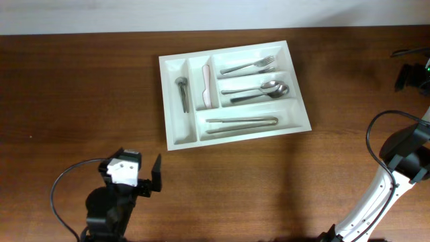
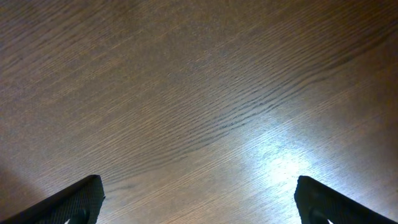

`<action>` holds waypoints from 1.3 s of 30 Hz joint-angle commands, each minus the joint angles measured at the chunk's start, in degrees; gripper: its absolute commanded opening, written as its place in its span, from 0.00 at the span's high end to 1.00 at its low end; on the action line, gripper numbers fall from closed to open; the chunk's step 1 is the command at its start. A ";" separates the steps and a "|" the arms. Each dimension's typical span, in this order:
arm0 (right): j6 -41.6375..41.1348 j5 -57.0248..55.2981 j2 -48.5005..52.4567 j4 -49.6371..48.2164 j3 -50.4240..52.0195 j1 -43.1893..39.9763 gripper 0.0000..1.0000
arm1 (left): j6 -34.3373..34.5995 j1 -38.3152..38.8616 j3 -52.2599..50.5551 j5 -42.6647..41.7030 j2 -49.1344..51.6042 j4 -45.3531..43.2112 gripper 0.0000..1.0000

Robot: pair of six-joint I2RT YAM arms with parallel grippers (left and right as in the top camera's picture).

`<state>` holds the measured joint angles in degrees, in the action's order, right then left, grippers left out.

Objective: Pack container

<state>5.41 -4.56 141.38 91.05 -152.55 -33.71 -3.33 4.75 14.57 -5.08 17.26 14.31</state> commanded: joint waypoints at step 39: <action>0.35 0.28 -0.22 -0.07 0.42 -0.07 0.02 | -1.31 -3.10 -11.91 0.33 -16.96 -5.27 0.01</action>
<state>5.61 -4.58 141.38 91.05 -152.55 -33.71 -3.70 2.07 3.25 -5.37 0.84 9.30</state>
